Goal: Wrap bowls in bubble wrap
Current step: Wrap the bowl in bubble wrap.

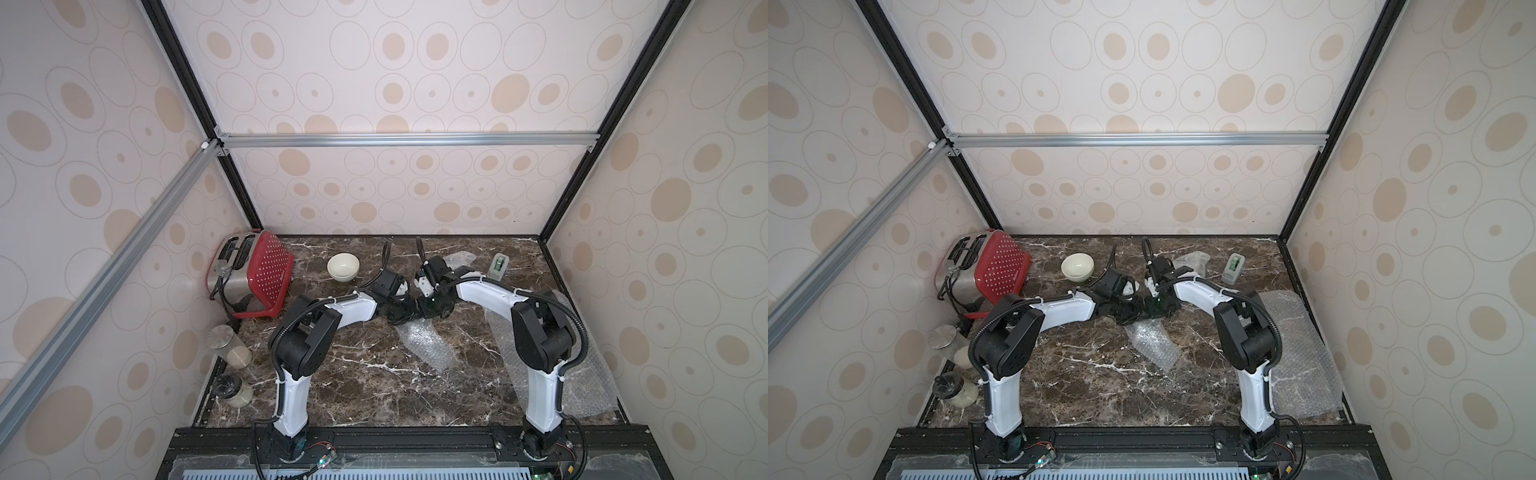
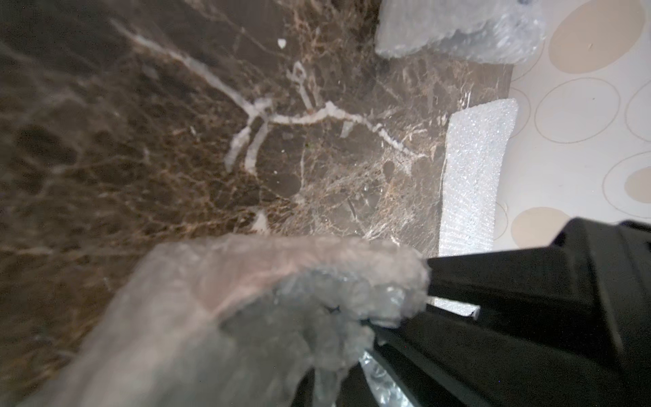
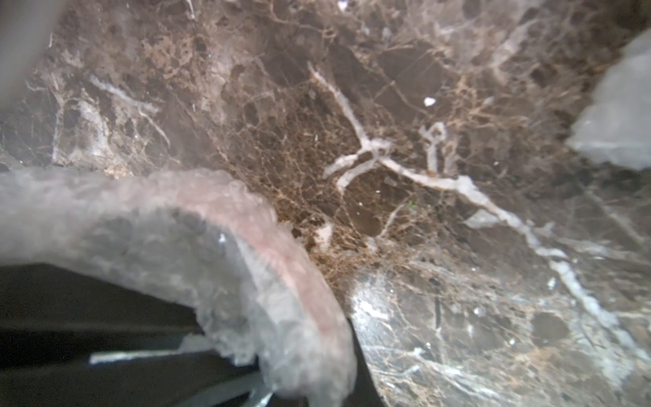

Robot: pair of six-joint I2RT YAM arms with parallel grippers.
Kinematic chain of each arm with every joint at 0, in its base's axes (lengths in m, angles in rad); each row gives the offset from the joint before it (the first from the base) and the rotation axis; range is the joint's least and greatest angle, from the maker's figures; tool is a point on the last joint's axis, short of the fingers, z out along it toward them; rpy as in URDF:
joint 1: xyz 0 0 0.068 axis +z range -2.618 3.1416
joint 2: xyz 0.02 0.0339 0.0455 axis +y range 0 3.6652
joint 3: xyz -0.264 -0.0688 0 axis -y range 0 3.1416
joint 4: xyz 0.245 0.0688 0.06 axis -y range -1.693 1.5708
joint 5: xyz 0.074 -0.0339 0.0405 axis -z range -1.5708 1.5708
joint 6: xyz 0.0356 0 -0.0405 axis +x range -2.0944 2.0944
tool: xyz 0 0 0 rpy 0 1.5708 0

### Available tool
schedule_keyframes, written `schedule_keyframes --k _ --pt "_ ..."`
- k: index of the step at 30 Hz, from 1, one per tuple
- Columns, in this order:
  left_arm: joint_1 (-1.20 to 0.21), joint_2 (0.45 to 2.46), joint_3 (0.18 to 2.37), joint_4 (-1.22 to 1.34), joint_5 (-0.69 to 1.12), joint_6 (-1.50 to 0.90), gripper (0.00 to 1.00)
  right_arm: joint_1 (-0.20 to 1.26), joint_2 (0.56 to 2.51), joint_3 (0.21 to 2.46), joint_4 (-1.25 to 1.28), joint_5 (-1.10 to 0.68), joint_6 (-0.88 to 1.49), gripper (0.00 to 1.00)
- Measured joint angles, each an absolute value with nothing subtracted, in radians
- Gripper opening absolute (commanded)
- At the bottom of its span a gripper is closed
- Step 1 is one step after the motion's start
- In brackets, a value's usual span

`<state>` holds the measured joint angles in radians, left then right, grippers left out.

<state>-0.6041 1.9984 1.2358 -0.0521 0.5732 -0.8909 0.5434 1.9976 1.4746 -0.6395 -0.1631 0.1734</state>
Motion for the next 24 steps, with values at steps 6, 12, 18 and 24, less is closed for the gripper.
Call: schedule_keyframes --k 6,12,18,24 --pt "-0.603 2.010 1.235 -0.021 0.581 -0.894 0.11 0.519 1.978 1.447 -0.622 -0.168 0.172 0.39" --pt "-0.604 2.022 1.249 -0.013 0.582 -0.893 0.11 0.474 1.892 1.404 -0.620 -0.232 0.176 0.58" --pt "-0.607 2.026 1.258 -0.015 0.582 -0.891 0.11 0.463 1.764 1.381 -0.608 -0.349 0.149 0.61" --pt "-0.607 2.035 1.280 -0.042 0.582 -0.882 0.12 0.463 1.748 1.345 -0.608 -0.424 0.112 0.53"
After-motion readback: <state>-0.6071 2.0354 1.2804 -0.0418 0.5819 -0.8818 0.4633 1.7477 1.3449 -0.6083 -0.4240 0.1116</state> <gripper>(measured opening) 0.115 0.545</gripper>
